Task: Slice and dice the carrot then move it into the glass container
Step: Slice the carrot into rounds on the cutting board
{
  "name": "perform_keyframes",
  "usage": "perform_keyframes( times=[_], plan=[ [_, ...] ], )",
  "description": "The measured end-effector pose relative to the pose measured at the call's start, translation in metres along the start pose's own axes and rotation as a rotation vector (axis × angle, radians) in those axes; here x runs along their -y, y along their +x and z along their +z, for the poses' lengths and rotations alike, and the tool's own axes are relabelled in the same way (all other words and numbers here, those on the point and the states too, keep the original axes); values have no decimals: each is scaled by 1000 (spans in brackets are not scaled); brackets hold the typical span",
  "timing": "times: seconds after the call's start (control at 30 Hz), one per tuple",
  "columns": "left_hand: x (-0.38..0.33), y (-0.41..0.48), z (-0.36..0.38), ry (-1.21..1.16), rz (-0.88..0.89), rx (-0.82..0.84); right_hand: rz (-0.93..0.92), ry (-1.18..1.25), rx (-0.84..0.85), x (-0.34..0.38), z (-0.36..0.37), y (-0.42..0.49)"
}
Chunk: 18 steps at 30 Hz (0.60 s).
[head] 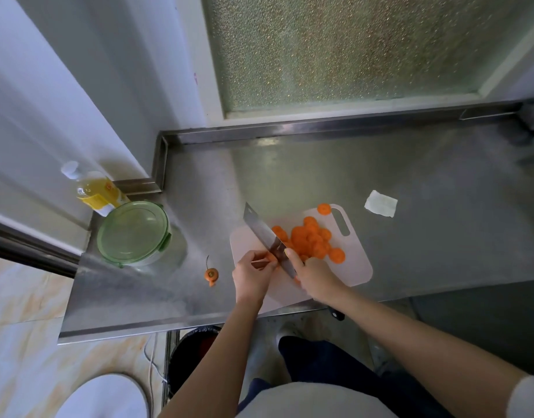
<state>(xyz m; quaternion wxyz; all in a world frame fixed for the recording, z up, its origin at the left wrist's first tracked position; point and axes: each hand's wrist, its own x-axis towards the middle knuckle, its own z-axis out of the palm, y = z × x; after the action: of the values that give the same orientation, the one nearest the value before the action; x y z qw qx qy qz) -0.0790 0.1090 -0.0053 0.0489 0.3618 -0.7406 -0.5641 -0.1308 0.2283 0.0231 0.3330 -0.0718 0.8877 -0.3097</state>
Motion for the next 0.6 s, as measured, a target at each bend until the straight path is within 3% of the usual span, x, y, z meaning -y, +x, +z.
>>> perform_keyframes(
  times=[0.6],
  plan=[
    [5, 5, 3, 55, 12, 18, -24, 107, -57, -9, -4, -11]
  ],
)
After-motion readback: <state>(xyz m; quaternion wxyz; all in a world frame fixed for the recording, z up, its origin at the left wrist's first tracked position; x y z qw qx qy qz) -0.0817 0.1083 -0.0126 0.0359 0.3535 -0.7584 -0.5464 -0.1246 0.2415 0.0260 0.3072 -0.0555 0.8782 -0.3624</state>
